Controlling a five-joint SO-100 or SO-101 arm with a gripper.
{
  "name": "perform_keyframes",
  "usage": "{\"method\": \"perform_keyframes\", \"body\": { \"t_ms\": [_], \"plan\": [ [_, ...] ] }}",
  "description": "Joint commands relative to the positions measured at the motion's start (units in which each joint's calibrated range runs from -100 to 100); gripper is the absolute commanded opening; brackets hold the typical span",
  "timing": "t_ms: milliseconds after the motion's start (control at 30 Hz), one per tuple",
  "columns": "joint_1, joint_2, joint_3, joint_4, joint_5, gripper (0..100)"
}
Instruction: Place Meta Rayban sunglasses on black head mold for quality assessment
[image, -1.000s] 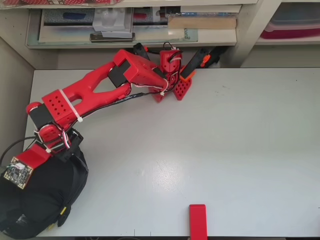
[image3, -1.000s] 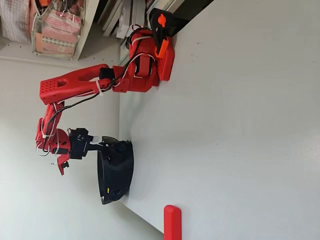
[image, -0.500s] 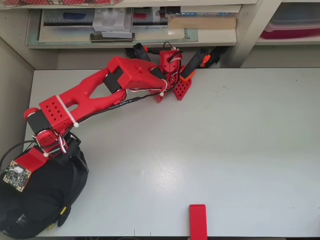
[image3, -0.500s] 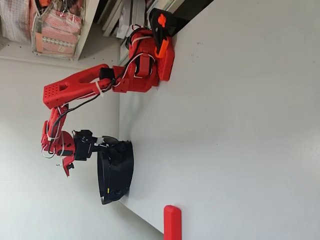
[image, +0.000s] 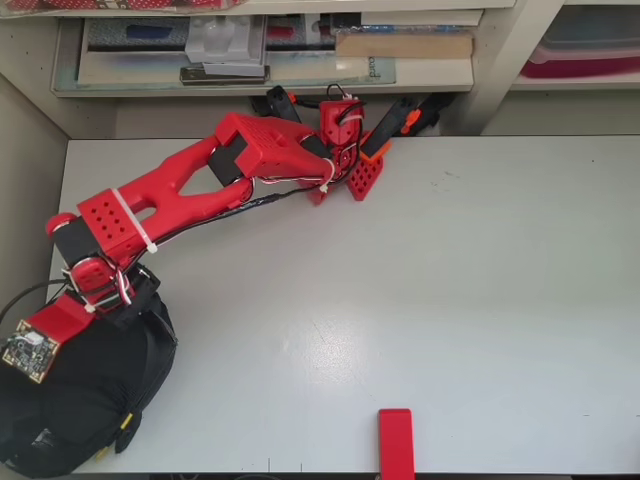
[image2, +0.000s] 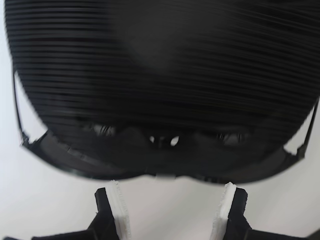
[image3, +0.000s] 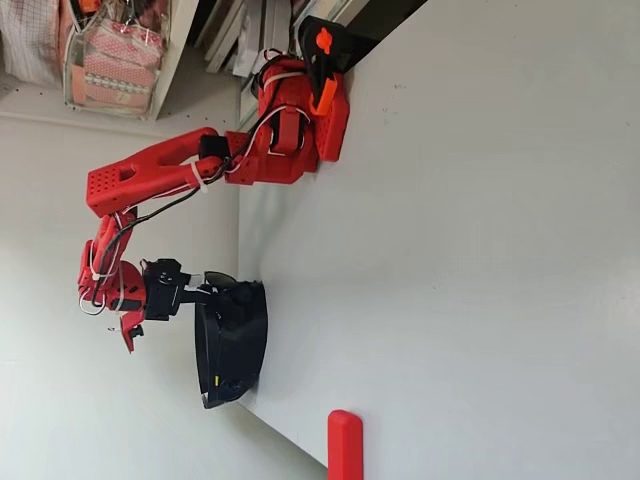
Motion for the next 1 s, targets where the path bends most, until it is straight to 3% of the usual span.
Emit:
{"method": "perform_keyframes", "body": {
  "t_ms": [0,267,567,967],
  "plan": [
    [1.3,-13.7,-5.2,5.6,0.4,82],
    [-3.5,-25.0,-5.3,6.4,8.5,81],
    [-15.2,-39.1,-5.1,6.1,18.1,81],
    [-28.5,-43.9,-1.9,6.0,30.5,81]
  ]
}}
